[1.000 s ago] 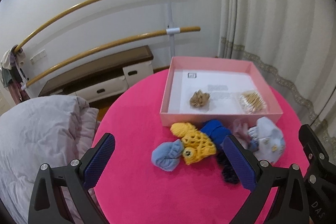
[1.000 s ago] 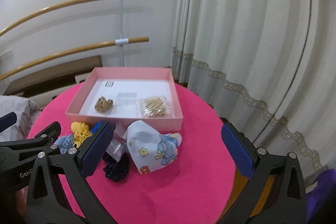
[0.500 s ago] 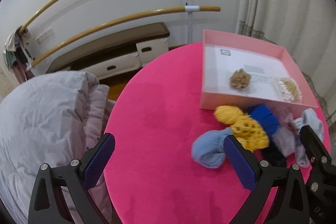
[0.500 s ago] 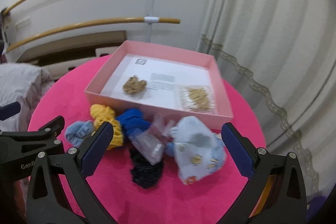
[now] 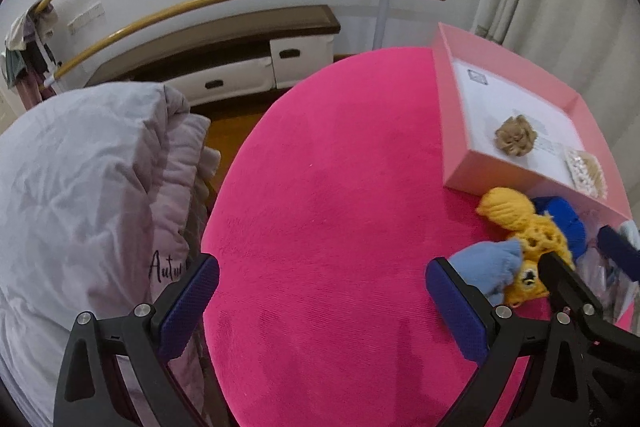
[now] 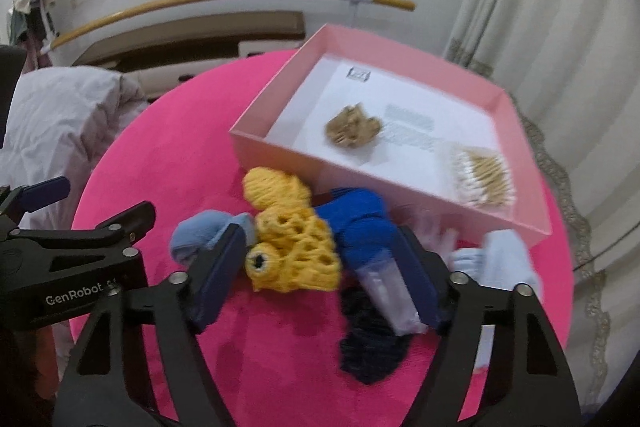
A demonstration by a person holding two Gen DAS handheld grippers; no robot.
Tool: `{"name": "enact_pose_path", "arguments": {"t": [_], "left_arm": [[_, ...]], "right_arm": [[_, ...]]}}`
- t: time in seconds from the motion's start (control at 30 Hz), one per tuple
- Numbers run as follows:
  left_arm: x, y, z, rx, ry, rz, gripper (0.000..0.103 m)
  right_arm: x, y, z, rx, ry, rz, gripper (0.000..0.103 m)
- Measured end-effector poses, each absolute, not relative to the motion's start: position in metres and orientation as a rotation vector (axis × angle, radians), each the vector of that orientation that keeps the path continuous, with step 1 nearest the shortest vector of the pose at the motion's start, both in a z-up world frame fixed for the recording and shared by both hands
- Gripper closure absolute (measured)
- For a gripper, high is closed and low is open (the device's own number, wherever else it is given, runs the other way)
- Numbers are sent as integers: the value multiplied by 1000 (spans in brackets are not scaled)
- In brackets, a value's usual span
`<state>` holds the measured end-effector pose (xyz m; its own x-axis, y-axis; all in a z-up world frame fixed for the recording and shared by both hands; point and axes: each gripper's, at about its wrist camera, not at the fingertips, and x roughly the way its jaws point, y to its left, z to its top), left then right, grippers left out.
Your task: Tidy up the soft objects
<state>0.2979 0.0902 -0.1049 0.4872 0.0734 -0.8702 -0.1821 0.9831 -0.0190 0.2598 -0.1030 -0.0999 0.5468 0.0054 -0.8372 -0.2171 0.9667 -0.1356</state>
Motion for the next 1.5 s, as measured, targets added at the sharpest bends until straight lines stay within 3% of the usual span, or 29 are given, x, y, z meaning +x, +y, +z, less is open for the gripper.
{"name": "enact_pose_path", "arguments": {"t": [0.1,0.23,0.3,0.53,1.17,1.5], "left_arm": [[303,97,-114,-130,1068,156,1],[307,107,-126,-166,1092,162,1],[308,109,-129,-179,1099,167,1],[303,106,-124,-173,1077,154,1],[282,54,-96,-116,1038,39,1],[293,15,-106,-83,1072,-117,1]], "right_arm": [[266,-100,-111,-221,1028,158,44],[271,-97,-119,-221,1038,150,46],[271,-99,-119,-203,1046,162,67],[266,-104,-114,-164,1038,170,91],[227,-163,-32,-33,805,106,94],[215,-229,-28,47,789,-71,93]]}}
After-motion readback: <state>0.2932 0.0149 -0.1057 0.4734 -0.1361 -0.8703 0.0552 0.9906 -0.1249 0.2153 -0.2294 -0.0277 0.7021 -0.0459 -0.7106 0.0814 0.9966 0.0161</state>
